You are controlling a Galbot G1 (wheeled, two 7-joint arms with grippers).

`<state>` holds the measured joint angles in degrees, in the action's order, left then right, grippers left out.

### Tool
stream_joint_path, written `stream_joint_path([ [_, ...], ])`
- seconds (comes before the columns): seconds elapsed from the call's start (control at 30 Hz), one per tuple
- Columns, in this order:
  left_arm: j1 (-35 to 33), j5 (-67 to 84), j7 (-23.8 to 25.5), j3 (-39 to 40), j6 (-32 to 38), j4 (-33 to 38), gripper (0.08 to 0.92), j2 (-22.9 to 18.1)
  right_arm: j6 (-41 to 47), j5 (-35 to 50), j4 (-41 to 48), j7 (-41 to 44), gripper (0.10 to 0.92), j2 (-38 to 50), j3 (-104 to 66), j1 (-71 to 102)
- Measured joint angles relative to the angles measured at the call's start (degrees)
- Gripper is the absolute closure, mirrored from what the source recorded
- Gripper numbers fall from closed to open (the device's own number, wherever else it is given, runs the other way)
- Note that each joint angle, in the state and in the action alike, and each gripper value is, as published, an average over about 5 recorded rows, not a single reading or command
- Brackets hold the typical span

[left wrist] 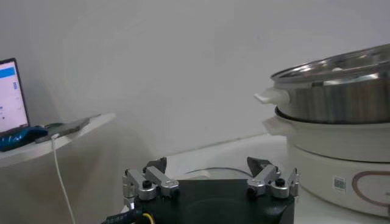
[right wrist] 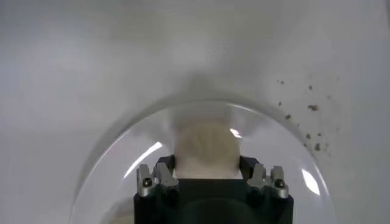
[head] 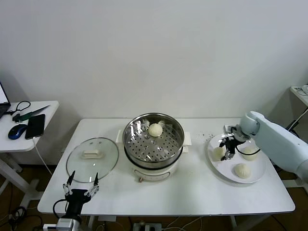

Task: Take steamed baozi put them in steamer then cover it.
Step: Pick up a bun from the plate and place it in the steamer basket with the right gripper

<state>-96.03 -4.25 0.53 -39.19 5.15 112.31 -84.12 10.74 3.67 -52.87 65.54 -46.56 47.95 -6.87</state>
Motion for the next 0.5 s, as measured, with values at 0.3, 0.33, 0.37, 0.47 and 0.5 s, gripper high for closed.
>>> stream_joint_path([
  [0.3, -0.1, 0.0, -0.1, 0.9, 0.1, 0.1, 0.177, 0.2, 2.5, 14.0, -3.6, -0.2, 0.338, -2.7, 14.1, -17.5],
  [0.33, -0.2, 0.0, -0.1, 1.1, 0.1, 0.2, 0.177, 0.2, 2.8, 15.7, -4.0, -0.4, 0.338, -3.3, 15.5, -19.3],
  [0.37, -0.3, 0.1, -0.1, 1.2, 0.1, 0.3, 0.177, 0.3, 3.2, 17.3, -4.4, -0.6, 0.338, -4.0, 16.8, -20.9],
  [0.47, -0.6, 0.1, -0.1, 1.7, 0.2, 0.5, 0.177, 0.6, 4.3, 22.0, -5.1, -1.2, 0.338, -6.5, 20.1, -25.0],
  [0.5, -0.7, 0.1, -0.1, 1.8, 0.2, 0.6, 0.177, 0.6, 4.6, 23.4, -5.3, -1.5, 0.338, -7.5, 21.0, -26.0],
])
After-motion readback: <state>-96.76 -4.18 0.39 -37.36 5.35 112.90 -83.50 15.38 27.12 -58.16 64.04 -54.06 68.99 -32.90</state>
